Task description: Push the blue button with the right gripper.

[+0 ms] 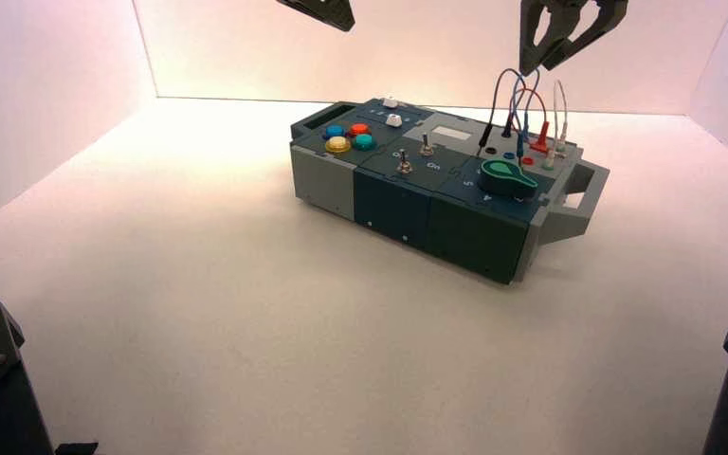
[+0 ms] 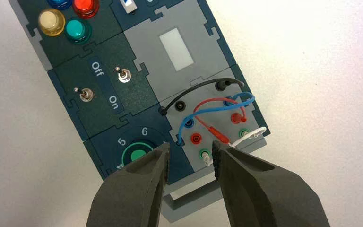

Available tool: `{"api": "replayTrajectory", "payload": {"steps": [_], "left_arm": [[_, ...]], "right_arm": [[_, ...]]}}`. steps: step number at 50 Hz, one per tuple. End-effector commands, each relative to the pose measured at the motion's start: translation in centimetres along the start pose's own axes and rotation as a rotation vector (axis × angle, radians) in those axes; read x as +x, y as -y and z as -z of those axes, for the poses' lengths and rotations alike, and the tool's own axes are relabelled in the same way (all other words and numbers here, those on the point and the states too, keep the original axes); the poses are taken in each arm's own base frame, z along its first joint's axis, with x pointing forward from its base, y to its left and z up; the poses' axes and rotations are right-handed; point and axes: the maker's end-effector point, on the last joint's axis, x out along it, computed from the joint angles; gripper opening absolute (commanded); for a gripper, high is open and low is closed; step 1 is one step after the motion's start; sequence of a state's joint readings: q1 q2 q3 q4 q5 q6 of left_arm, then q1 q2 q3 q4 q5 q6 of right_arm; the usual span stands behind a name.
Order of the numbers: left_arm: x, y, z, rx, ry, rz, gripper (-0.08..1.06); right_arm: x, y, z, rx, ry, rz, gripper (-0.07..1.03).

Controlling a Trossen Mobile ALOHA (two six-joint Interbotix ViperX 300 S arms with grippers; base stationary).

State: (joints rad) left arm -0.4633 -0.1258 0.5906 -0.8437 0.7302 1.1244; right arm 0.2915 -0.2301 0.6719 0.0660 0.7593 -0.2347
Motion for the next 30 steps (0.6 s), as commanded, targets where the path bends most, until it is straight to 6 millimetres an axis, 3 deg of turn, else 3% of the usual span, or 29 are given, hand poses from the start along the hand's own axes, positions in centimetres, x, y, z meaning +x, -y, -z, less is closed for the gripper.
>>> {"api": "replayTrajectory", "payload": {"steps": [1, 17, 30], "left_arm": [[-1.1, 0.1, -1.2, 0.029, 0.038, -0.021, -0.03], [-2.7, -1.3, -1.4, 0.015, 0.082, -0.095, -0.03], [-5.1, -3.5, -1.1, -0.051, 0.116, -0.160, -0.03]], "right_arm": [[-0.8, 0.0, -0.8, -0.002, 0.035, 0.004, 0.49], [-1.5, -1.2, -1.9, -0.010, 0.091, -0.017, 0.49], [-2.8, -3.2, -4.6, -0.075, 0.138, -0.041, 0.41]]}}
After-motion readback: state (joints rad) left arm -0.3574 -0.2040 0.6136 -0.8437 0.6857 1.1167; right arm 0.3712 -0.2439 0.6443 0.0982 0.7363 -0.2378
